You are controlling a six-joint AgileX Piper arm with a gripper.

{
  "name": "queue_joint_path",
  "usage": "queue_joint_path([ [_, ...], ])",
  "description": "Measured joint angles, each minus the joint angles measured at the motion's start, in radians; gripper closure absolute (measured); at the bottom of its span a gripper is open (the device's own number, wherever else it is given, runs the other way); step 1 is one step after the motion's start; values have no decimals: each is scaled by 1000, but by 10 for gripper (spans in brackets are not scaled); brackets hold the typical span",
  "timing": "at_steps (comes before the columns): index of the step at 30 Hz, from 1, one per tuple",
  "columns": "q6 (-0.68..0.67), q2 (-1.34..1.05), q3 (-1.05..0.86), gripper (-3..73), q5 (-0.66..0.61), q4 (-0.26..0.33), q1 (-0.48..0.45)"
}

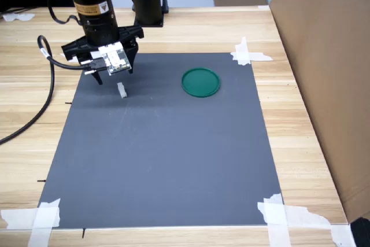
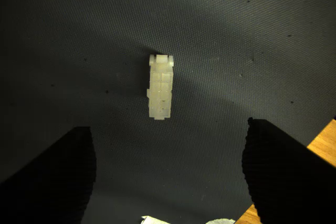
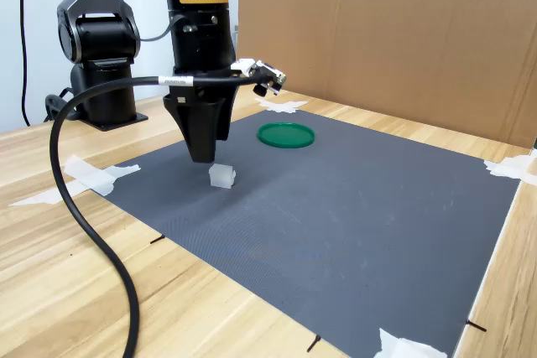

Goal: Grasp a white terminal and put it in the green lid.

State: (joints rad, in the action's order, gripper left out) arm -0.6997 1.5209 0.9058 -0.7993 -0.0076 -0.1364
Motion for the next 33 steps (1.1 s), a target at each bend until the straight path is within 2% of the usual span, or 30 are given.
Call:
queue_joint_path([
  [7,-59,52,0,4,24,-18,14],
  [12,-63,83,0,4,50,-10,20],
  [14,-38,92,0,4,50,8,20],
  [19,23,97,0,4,75,8,20],
  [28,30,131,0,5,79,8,20],
  [33,30,136,0,61,80,8,20],
])
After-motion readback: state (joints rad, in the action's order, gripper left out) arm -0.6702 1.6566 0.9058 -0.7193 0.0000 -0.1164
